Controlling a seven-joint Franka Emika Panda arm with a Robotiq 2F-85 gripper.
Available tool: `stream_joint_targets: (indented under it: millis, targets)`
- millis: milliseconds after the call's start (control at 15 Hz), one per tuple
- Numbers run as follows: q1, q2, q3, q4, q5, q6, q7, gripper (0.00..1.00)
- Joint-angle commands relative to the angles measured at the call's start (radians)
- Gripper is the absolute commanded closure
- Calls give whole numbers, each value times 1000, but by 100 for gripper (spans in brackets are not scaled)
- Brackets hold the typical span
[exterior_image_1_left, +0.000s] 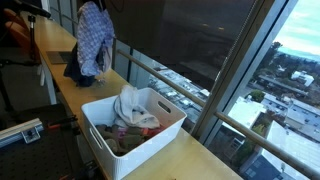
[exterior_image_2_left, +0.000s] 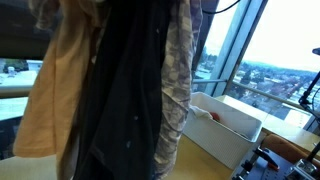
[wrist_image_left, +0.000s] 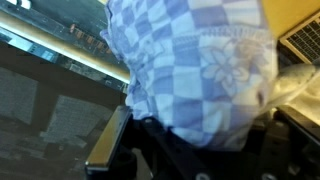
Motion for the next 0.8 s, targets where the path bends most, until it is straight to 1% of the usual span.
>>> stream_joint_targets:
  millis: [0, 333, 600, 733]
  targets:
    - [-53, -42, -56, -40, 12, 7, -38, 99]
    - [-147, -63, -119, -129, 31, 41, -69, 99]
    - [-190, -51, -144, -232, 27, 94, -71, 99]
    - [-199, -30, -150, -278, 27, 127, -68, 99]
